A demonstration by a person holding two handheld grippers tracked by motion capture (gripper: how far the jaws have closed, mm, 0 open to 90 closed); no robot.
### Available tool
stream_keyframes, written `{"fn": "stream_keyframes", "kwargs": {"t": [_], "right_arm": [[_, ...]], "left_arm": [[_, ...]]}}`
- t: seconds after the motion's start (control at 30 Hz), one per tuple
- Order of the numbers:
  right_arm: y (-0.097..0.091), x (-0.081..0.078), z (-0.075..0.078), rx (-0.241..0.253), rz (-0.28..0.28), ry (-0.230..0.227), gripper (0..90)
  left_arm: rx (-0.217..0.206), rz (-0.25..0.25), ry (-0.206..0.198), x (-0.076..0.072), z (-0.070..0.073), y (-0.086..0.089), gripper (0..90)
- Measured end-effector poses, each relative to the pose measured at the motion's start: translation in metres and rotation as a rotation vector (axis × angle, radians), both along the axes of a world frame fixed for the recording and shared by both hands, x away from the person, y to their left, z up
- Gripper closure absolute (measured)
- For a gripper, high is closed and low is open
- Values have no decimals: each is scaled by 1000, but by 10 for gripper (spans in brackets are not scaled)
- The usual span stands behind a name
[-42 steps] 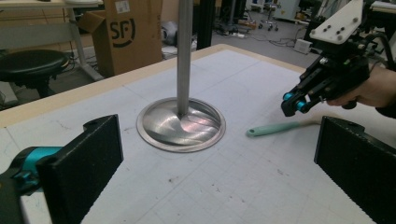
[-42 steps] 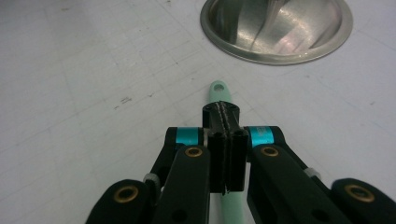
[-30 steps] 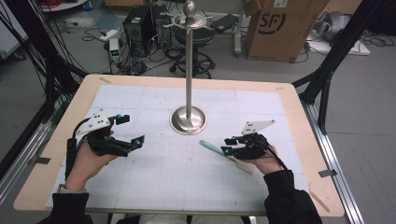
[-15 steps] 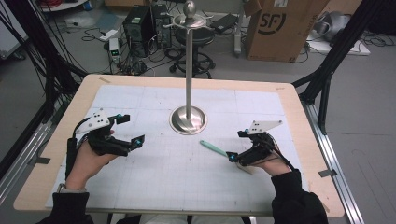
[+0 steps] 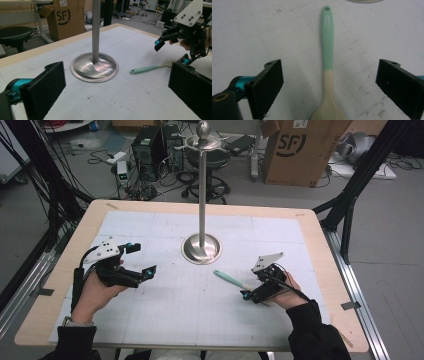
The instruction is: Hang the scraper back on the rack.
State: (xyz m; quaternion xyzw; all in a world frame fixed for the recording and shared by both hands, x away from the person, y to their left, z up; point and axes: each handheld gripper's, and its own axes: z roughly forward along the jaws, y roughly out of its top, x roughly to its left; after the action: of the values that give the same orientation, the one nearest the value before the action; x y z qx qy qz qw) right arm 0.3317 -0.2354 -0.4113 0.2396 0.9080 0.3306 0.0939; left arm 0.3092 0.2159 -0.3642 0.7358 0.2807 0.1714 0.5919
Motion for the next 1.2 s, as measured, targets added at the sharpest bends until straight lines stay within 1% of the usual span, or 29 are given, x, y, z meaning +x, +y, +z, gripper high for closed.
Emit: {"fn": "stream_keyframes", "kwargs": {"t": [0.03, 0.1, 0.17, 0.27, 0.33, 0.43, 0.53, 0.6, 0.7, 0.8, 0.87, 0.93, 1.03, 1.07, 1.13, 1.2], "right_arm": [[0, 0, 0, -14, 11, 8, 147], [2, 1, -1, -32, 10, 17, 165], [4, 4, 0, -51, 7, 28, 239], [9, 5, 1, -98, 10, 69, 312], [13, 6, -1, -141, 16, 86, 349], [15, 9, -4, -175, 19, 119, 418], [16, 11, -7, -202, 21, 122, 483], [15, 12, -8, -209, 19, 132, 497], [16, 12, -7, -212, 22, 129, 564], [16, 13, -7, -220, 23, 145, 605], [18, 14, -5, -250, 21, 160, 647], [18, 16, -3, -280, 15, 186, 676], [20, 19, -2, -307, 15, 207, 688], [21, 20, -2, -312, 20, 208, 689], [25, 22, -1, -338, 30, 214, 694], [28, 24, 0, -361, 31, 235, 704]], "left_arm": [[1, 0, 1, 0, 0, 0, 17], [4, -1, 2, 0, 0, 0, 17], [0, -9, 2, -1, 0, 0, 17], [-11, -14, -5, -3, 1, 1, 17], [-14, -11, -8, -3, 2, 2, 17], [-13, -9, -9, -5, 3, 3, 17], [-7, -3, -6, -4, 2, 3, 17], [-5, 0, -4, -4, 2, 3, 17], [-1, 0, -1, -3, 1, 2, 17], [1, -5, 1, -3, 1, 2, 17], [3, -1, -1, -4, 1, 2, 17], [-2, 0, -1, -4, 1, 3, 17], [-8, 3, -1, -4, 1, 4, 17], [-4, 2, -1, -4, 1, 4, 17], [3, 1, 3, -3, 0, 3, 17], [9, -2, 5, -3, -1, 1, 17]]}}
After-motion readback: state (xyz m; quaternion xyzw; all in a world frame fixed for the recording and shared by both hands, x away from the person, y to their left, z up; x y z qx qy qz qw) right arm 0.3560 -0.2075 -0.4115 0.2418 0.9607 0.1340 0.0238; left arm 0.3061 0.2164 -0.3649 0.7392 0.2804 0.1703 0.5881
